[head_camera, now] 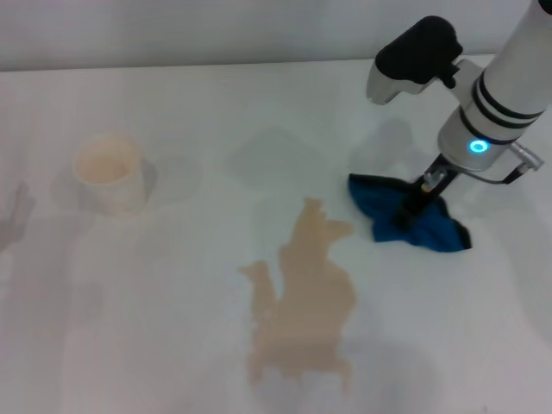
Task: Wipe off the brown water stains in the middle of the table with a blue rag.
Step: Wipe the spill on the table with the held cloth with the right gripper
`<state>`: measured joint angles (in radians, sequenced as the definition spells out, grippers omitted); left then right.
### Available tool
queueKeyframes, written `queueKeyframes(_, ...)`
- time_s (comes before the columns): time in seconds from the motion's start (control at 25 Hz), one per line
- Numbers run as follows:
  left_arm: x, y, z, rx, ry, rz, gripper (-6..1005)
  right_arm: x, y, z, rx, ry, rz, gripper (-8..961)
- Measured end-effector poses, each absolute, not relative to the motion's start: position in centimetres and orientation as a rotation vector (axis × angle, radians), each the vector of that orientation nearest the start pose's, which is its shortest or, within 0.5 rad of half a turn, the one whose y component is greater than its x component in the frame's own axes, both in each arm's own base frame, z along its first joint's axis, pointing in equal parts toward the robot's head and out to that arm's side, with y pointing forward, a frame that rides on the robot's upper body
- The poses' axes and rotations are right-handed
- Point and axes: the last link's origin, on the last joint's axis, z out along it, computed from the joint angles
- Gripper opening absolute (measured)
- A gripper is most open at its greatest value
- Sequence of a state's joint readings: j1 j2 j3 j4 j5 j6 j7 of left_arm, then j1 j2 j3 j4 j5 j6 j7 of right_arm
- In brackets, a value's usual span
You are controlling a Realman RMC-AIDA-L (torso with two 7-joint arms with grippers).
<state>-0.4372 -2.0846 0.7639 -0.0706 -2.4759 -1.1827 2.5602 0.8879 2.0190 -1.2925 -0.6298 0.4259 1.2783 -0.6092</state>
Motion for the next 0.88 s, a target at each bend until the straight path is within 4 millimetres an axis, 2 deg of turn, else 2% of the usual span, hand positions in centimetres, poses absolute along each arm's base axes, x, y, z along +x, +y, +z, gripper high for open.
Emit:
queueKeyframes(0.4,-36.6,30.5,-1.4,-1.479,-0.955,-0.848,892,21.6,38.4,-6.3,-2.672,1.017,-0.651,165)
queueKeyframes(0.48,-36.5,30.6,-1.4,-1.483,-0.953,-0.850,891,20.9,37.6,-7.4,-2.755,0.969,-0.645,164)
queueKeyframes(0.64,-36.3,30.8,-1.5,-1.488,-0.949,-0.854,891,20.4,36.5,-8.3,-2.838,0.927,-0.657,162)
queueKeyframes(0.88,-35.9,31.2,-1.5,-1.497,-0.941,-0.862,892,19.9,33.8,-9.3,-3.024,0.871,-0.717,152)
